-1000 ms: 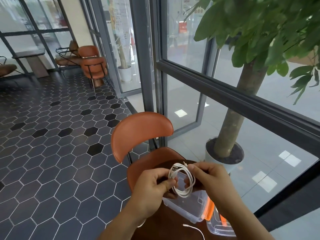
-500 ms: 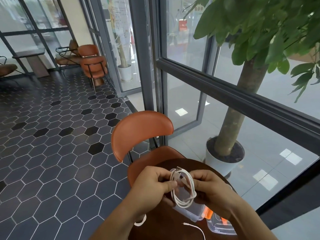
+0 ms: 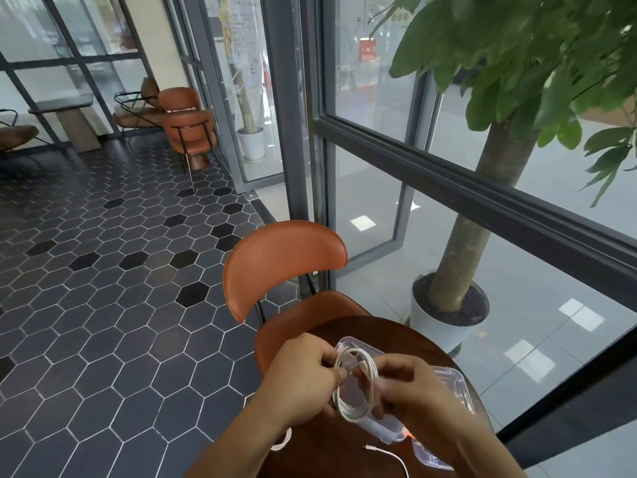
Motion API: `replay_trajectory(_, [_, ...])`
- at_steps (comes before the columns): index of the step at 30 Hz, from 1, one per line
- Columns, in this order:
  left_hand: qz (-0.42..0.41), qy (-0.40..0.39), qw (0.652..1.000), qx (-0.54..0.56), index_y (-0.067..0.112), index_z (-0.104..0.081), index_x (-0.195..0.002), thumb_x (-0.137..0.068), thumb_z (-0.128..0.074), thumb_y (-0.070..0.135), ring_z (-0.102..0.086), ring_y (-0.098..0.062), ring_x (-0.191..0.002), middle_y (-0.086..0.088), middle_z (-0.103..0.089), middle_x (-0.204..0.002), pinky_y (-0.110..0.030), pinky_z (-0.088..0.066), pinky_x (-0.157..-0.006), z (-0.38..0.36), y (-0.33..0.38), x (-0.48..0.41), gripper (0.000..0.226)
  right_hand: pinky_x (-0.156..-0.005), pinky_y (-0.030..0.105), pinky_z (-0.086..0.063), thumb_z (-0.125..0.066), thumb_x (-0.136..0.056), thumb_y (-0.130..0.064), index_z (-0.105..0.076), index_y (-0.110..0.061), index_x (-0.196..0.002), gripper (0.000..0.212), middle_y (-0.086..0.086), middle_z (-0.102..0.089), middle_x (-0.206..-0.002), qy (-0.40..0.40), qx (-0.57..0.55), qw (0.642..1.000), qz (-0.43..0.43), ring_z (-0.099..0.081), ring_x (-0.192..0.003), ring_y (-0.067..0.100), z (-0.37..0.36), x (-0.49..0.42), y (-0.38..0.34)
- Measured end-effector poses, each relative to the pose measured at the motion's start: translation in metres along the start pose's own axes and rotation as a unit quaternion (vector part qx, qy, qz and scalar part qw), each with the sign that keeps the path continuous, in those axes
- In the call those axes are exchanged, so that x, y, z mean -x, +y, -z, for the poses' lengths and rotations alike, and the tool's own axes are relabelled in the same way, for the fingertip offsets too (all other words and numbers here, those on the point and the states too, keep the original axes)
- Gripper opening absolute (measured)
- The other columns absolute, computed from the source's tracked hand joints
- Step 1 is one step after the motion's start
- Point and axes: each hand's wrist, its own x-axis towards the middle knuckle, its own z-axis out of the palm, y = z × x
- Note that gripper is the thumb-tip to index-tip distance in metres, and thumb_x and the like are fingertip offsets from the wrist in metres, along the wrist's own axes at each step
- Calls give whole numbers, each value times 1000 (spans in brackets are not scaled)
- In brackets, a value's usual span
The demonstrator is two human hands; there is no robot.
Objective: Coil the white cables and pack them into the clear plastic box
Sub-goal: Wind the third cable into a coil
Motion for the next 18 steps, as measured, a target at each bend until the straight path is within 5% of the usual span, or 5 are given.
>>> replay_trajectory(4, [-12,21,995,-98,21,-71,-83,-97,-60,21,-75,-19,-59,-6,-76,-82,-19,-55,-51,-7,-1,2,18,-64,34,-54,-78,-71,-9,-76,6,-85,21,25,-70,-79,48,-106,993,1,-65,-69,31,-12,0,23])
replay_trajectory(9, [6,-4,994,-108,18,-67,-100,-95,-56,24,-71,-24,-59,-2,-68,-87,-36,-63,-59,-9,-6,0,14,-59,38,-58,-62,-84,-6,-73,7,-85,17,18,-62,-69,91,-288,953,-18,-67,-62,28,-30,-2,35])
replay_trajectory(13, [17,-49,998,30,19,-70,-86,-88,-59,18,-70,-31,-63,-10,-73,-86,-43,-62,-55,-11,-13,1,11,-63,37,-52,-65,-84,-15,-73,2,-80,19,18,-60,-69,124,-218,968,1,-62,-62,27,-30,-3,33])
replay_trajectory(18, [5,-55,992,114,34,-70,-86,-92,-66,20,-71,-19,-66,2,-75,-82,-30,-55,-53,-12,-22,3,16,-86,51,-49,-68,-87,-25,-73,3,-99,31,33,-70,-96,118,-106,987,35,-66,-89,40,-29,-3,27])
